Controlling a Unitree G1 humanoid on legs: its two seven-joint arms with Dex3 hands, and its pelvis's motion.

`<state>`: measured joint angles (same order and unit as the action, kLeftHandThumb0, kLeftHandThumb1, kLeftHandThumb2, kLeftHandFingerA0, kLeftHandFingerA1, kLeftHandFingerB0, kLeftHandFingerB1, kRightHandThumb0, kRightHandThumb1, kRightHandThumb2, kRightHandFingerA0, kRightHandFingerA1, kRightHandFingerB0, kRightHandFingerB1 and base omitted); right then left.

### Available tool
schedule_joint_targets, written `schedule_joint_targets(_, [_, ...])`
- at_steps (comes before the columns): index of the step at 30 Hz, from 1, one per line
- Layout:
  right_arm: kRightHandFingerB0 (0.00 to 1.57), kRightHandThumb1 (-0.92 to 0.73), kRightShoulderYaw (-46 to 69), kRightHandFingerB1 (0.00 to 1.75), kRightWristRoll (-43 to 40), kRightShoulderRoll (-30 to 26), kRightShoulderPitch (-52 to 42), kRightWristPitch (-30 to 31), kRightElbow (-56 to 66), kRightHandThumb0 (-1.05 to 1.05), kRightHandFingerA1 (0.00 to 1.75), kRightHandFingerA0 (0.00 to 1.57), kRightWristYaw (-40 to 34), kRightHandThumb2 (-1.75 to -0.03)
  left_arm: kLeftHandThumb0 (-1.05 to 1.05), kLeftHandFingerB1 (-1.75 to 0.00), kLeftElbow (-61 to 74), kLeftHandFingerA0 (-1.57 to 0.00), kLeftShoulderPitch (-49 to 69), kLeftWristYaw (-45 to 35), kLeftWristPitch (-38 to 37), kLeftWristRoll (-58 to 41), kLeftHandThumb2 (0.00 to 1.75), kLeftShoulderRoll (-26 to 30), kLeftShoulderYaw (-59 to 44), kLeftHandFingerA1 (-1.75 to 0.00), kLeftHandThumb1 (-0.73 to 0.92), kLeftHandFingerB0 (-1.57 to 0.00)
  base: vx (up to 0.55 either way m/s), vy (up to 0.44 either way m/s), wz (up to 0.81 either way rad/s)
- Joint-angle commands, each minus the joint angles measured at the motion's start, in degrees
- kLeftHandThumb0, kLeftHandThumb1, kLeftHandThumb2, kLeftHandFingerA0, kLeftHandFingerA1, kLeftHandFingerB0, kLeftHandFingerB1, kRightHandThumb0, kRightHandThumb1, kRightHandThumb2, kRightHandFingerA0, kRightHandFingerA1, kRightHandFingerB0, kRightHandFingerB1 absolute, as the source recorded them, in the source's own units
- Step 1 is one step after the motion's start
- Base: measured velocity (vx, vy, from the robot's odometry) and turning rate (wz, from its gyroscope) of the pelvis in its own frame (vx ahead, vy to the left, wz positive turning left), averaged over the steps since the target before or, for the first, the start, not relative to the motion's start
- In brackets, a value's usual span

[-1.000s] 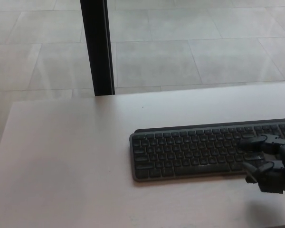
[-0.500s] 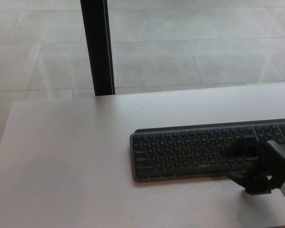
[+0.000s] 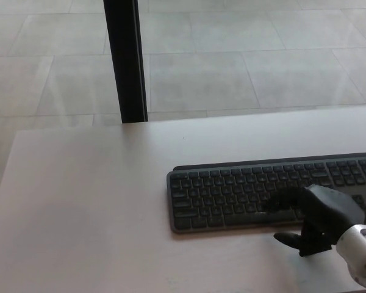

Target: The robot uses its right fingers to click on the space key of the black keyboard placed on the center of the white desk.

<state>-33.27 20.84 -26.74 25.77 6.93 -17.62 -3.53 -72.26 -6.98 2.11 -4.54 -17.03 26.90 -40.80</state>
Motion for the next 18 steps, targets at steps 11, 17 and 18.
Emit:
schedule_joint_targets(11, [0.66,-0.6,-12.09,0.49,23.65,-2.76,7.02,-0.66,-5.08,-0.46,1.49,0.87,-2.44,-0.62,-0.47,-0.62,-0.19,-0.82,0.26,0.58,-0.76,-0.78,0.57,1.01,0.74,-0.81,0.6,-0.71,0.0,0.0,0.0])
schedule_joint_targets(17, [0.66,-0.6,-13.56,0.47,26.0,-2.27,8.12,0.95,-5.39,-0.5,1.5,0.88,-1.6,-0.62,-0.46,-0.64,-0.13,-0.78,0.28,0.57,-1.21,-1.32,0.58,0.77,0.34,-0.79,0.59,-0.72,0.0,0.0,0.0])
schedule_joint_targets(18, [0.66,-0.6,-13.69,0.46,26.24,-2.16,8.25,1.26,-5.34,-0.49,1.49,0.86,-1.12,-0.62,-0.47,-0.63,-0.14,-0.78,0.33,0.53,-1.34,-1.15,0.58,0.78,0.51,-0.79,0.59,-0.7,0.0,0.0,0.0])
